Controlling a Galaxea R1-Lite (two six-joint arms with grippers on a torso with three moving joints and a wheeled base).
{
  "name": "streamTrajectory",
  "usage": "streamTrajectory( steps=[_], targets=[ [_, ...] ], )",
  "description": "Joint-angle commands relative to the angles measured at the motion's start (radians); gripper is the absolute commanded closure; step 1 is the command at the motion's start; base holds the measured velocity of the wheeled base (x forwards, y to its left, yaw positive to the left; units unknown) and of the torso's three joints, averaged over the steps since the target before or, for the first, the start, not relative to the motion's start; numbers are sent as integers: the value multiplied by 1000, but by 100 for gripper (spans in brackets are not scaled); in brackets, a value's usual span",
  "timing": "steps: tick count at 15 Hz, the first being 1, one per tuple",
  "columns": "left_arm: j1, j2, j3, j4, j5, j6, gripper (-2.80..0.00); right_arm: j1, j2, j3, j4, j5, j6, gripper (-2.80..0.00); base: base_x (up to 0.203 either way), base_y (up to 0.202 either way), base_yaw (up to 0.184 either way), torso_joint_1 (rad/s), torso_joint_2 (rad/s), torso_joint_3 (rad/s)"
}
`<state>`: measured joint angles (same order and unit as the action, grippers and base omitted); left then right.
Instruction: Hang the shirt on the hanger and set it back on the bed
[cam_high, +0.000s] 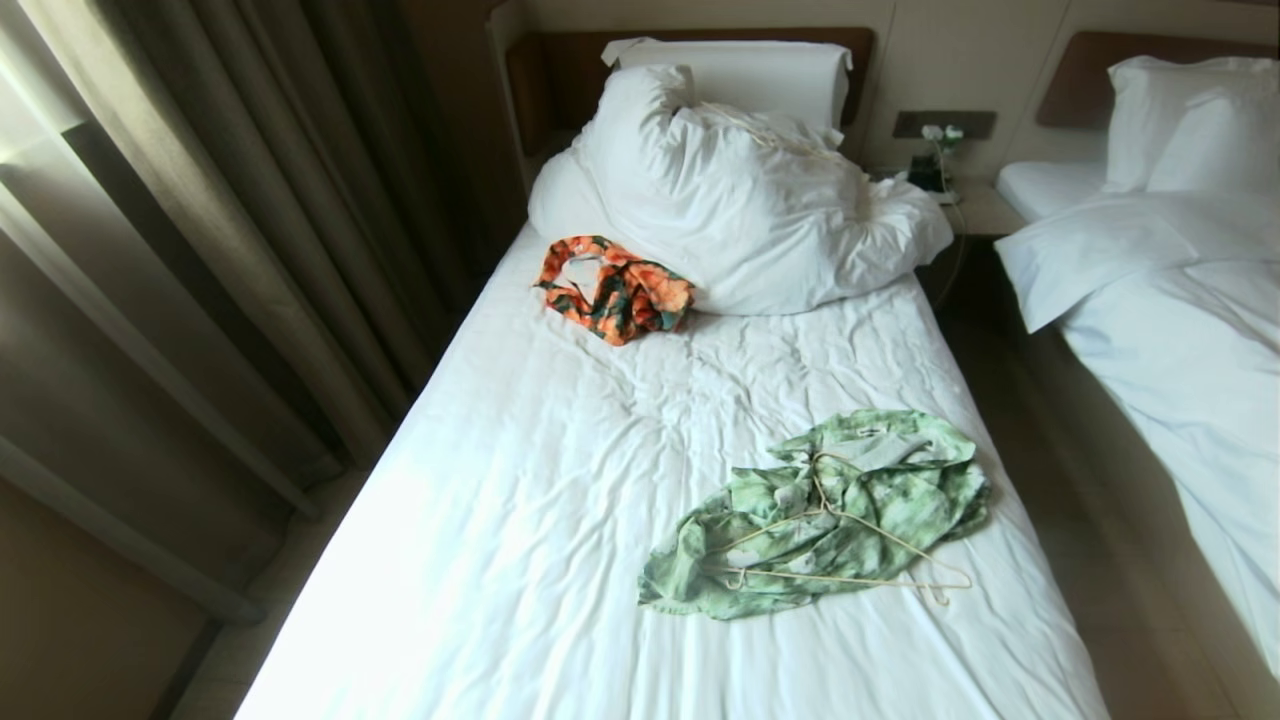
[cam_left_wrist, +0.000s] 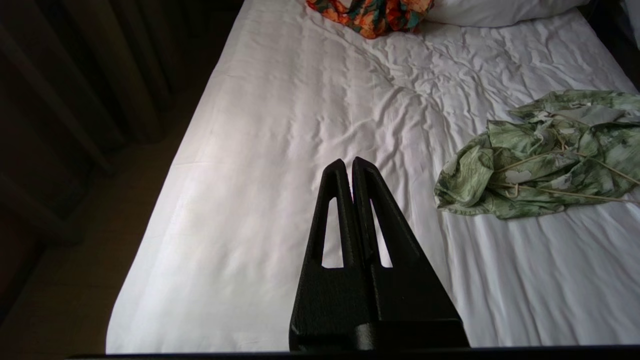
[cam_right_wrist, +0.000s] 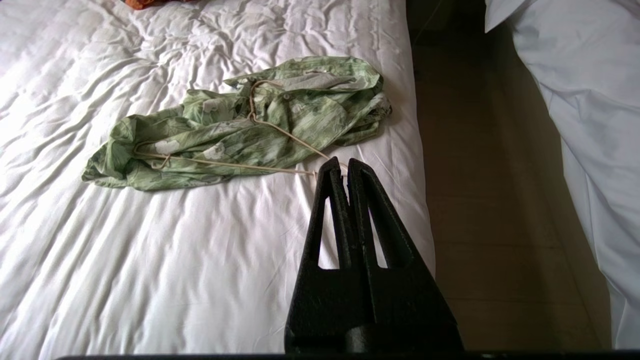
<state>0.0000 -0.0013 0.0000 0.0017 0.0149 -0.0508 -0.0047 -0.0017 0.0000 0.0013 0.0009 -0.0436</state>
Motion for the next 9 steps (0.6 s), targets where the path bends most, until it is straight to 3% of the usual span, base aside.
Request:
streamTrajectory(
  steps=[1, 9],
  targets=[
    [0, 0, 0, -1, 0, 0, 0, 0, -1, 2, 0, -2, 1, 0, 0, 0, 0, 0, 0, 0],
    [0, 0, 0, -1, 0, -1, 0, 0, -1, 2, -1, -2, 37, 0, 0, 0, 0, 0, 0, 0]
  ],
)
